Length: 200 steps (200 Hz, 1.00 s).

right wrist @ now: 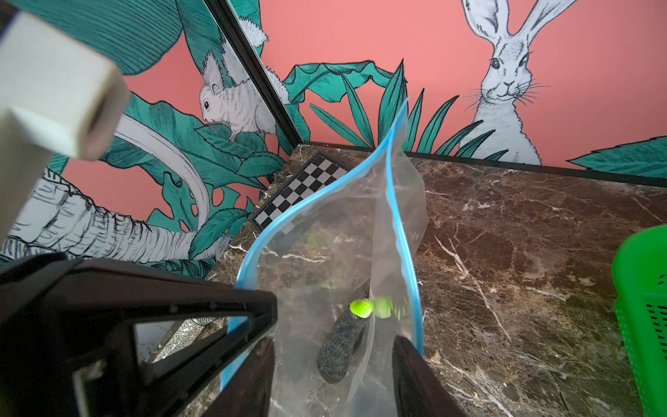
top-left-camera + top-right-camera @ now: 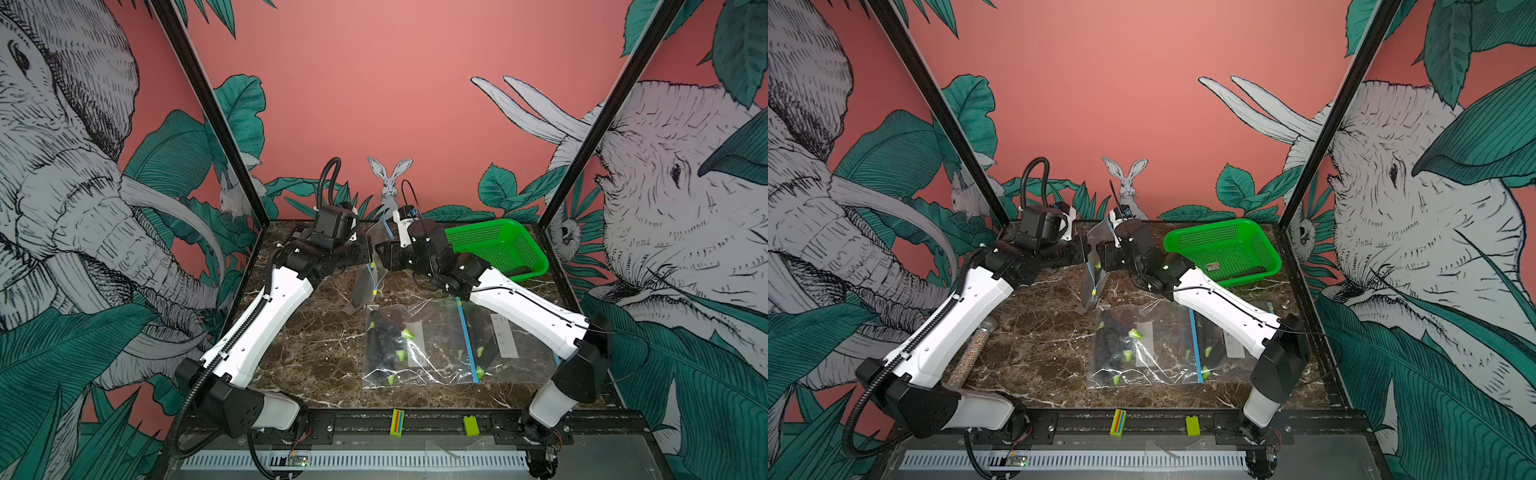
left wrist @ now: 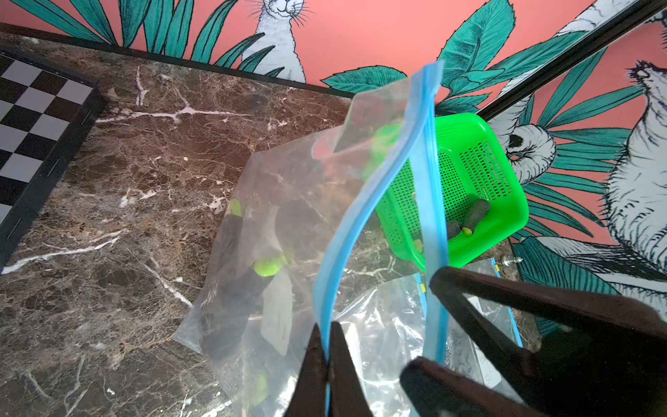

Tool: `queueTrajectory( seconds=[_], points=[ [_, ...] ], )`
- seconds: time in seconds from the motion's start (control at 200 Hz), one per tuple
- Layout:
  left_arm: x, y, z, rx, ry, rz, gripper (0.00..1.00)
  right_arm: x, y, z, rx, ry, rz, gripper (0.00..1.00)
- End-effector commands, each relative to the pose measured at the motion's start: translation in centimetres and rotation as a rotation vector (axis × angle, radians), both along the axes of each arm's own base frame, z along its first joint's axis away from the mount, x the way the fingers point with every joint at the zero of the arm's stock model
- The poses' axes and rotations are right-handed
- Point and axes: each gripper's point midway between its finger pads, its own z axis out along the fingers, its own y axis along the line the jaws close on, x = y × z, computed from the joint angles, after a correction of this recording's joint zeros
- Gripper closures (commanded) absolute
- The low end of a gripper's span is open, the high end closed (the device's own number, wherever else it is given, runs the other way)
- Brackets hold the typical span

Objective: Place the eggplant in a zip-top bag and seal the zipper
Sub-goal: Place the eggplant in the zipper food storage bag, then pick up the eggplant from the basket.

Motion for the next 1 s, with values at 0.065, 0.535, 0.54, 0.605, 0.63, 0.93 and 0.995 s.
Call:
queueTrajectory(
  seconds=[0.065, 0.535, 0.54, 0.605, 0.63, 0.93, 0.995],
  points=[
    [-0.3, 0.5, 1.4, 0.000, -0.039, 0.004, 1.00, -0.6, -4.0, 5.0, 0.073, -0.062, -0.035, 0.38],
    [0.3, 0.1, 1.0, -0.003, -0.040, 0.005, 1.00, 4.6, -27.2, -4.4, -0.100, 0.471, -0.535, 0.01],
    [0.3, 0.1, 1.0, -0.003, -0.040, 0.006, 1.00, 4.6, -27.4, -4.7, -0.102, 0.477, -0.539, 0.01],
    [0.4, 0.0, 0.8, -0.007, -0.040, 0.004, 1.00, 5.8, -29.5, -7.1, -0.116, 0.525, -0.598, 0.02],
    [0.4, -0.1, 0.7, -0.007, -0.037, 0.001, 1.00, 6.2, -30.4, -8.1, -0.118, 0.546, -0.620, 0.02],
    [0.9, -0.8, 0.0, -0.019, -0.026, -0.018, 1.00, 11.5, -36.5, -15.3, -0.202, 0.701, -0.746, 0.04],
    [0.8, -1.0, -0.1, -0.028, -0.024, -0.022, 1.00, 12.5, -37.0, -16.1, -0.216, 0.723, -0.753, 0.05]
  ],
)
